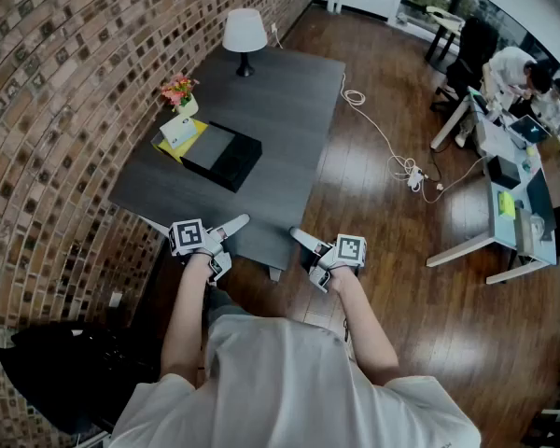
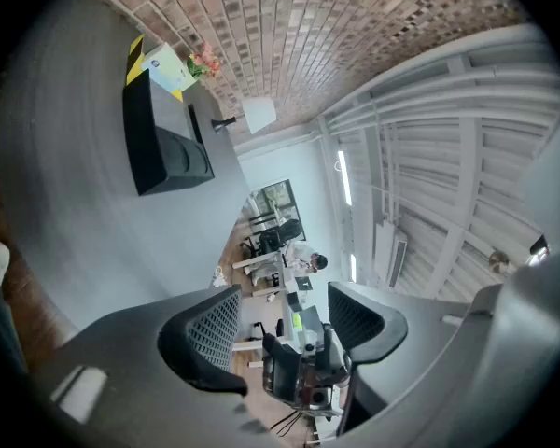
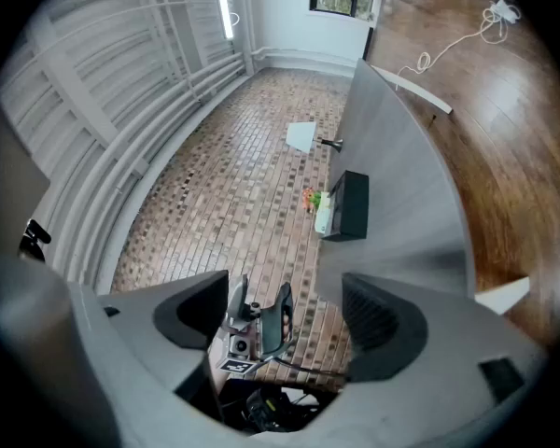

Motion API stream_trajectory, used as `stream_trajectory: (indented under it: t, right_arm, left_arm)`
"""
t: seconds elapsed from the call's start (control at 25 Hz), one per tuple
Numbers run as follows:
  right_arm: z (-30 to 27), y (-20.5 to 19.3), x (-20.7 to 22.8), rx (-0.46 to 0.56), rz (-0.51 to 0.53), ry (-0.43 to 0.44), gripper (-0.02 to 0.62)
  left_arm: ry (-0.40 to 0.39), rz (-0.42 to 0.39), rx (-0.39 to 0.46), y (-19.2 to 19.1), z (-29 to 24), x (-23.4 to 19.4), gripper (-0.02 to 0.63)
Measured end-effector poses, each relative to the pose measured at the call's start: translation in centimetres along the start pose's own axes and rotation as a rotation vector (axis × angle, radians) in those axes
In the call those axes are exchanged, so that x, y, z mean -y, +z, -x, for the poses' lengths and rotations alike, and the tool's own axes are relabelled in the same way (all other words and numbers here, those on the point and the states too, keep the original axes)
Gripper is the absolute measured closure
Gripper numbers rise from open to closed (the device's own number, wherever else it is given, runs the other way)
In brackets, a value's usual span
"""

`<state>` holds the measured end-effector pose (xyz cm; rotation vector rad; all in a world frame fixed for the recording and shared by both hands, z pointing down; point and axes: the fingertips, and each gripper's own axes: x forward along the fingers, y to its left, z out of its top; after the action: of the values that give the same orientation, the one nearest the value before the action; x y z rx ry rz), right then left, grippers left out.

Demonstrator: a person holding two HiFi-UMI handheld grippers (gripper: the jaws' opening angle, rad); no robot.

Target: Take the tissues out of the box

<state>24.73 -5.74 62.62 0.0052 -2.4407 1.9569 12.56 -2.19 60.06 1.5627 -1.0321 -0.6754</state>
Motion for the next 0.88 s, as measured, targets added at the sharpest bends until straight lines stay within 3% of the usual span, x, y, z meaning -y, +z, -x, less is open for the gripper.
stream_trajectory:
  t: [0.12,0.2,0.28,0.36,0.44,0.52,0.68,0.88]
  right_arm:
    - [-7.8,1.5,0.5,0.037,0.019,-0.003,0.218]
    - [-13.3,2.6,0.3,0.060,0.039,-0.005,0.218]
    - [-18.7,2.7,-0.8,0.075,0.053,-0.009,0.218]
    - [-22.9,2.3,-1.7,0.074,0.079,-0.053,0.218]
    - [-26.6,2.9,-2.0,0.090,0.121,-0.120,0.218]
    - [-29.8,3.5,-2.6,0.126,0.125,-0.147,0.218]
    - [-35.2,3.9,-3.9,0.138,0.143,-0.104,0.218]
    - [-38.4,4.1,-4.4,0.120,0.170,-0.088,0.218]
  left_arm:
    - [-0.055,-0.020,-0.032,6.9,2.0,-1.5,0.333]
    - [-0.050,-0.013,-0.059,11.4,3.6,-1.8,0.331]
    - [-0.061,-0.073,-0.106,15.9,5.3,-1.4,0.333]
    - [-0.097,-0.133,-0.149,19.6,6.7,-0.9,0.333]
    - [-0.106,-0.123,-0.183,22.7,8.0,-1.6,0.333]
    - [-0.096,-0.092,-0.202,25.2,9.6,-2.9,0.333]
    - [-0.109,-0.054,-0.215,28.5,11.8,-4.2,0.333]
    - [-0.084,0.009,-0.181,29.9,14.2,-6.0,0.333]
